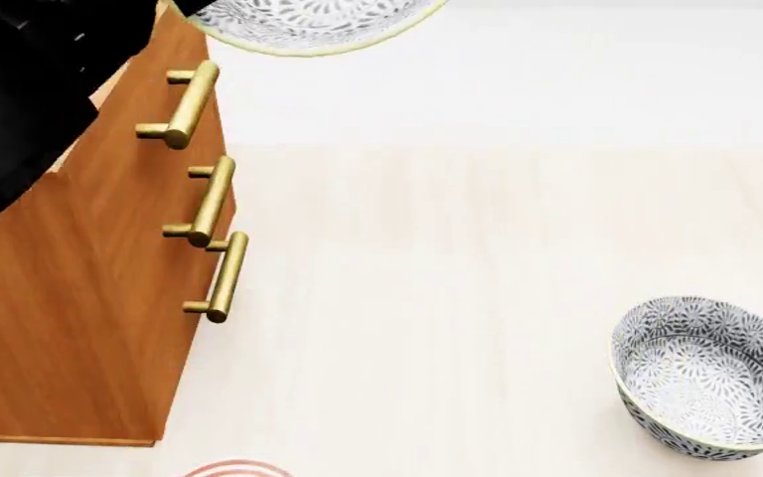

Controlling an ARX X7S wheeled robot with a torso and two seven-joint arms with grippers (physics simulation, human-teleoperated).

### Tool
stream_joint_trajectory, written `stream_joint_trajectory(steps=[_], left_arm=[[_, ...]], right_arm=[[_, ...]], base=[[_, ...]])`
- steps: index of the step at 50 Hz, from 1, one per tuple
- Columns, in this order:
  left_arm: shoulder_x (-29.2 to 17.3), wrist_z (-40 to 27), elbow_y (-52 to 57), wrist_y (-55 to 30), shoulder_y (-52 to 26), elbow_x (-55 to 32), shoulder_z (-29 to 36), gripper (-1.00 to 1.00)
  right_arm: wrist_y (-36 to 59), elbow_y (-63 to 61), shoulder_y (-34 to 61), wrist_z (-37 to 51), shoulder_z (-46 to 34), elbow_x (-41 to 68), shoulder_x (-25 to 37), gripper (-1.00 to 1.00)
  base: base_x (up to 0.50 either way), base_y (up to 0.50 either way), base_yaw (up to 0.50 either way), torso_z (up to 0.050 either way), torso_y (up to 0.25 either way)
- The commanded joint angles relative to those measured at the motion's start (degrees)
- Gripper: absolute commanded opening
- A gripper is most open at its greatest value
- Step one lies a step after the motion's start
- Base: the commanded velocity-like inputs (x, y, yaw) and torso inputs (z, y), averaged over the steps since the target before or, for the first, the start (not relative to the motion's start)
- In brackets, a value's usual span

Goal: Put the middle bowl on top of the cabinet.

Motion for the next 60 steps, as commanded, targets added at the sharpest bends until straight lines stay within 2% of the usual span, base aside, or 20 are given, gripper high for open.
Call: stream_joint_trajectory(steps=[1,13,31,38,54,60], left_arm=[[1.6,-2.3,-16.9,1.7,-8.0,-2.2,-2.2,-1.00],[3.7,1.1,-38.7,5.0,-14.5,-0.5,-2.6,-1.00],[5.9,0.9,-59.0,15.6,-18.1,4.9,-2.0,-1.00],[9.5,7.4,-76.4,17.8,-23.6,6.7,-0.7,-1.00],[7.2,3.6,-76.7,23.5,-21.6,6.8,-2.8,-1.00],[6.3,1.6,-76.7,25.1,-21.2,9.4,-2.7,-1.00]], right_arm=[[-1.0,-0.1,-1.5,0.7,0.5,0.1,-0.2,1.00],[-2.1,0.0,-2.5,1.1,0.6,0.2,-0.3,1.00],[-2.8,0.0,-3.5,1.6,0.7,0.4,-0.1,1.00],[-2.3,0.0,-2.8,1.5,0.5,0.6,0.2,1.00],[-3.8,1.4,-3.0,2.0,0.0,0.4,0.1,1.00],[-3.4,0.8,-3.2,2.2,-0.1,0.3,0.1,1.00]], base=[[0.00,0.00,0.00,0.000,0.000],[0.00,0.00,0.00,0.000,0.000],[0.00,0.00,0.00,0.000,0.000],[0.00,0.00,0.00,0.000,0.002],[0.00,0.00,0.00,0.000,0.000],[0.00,0.00,0.00,0.000,0.000]])
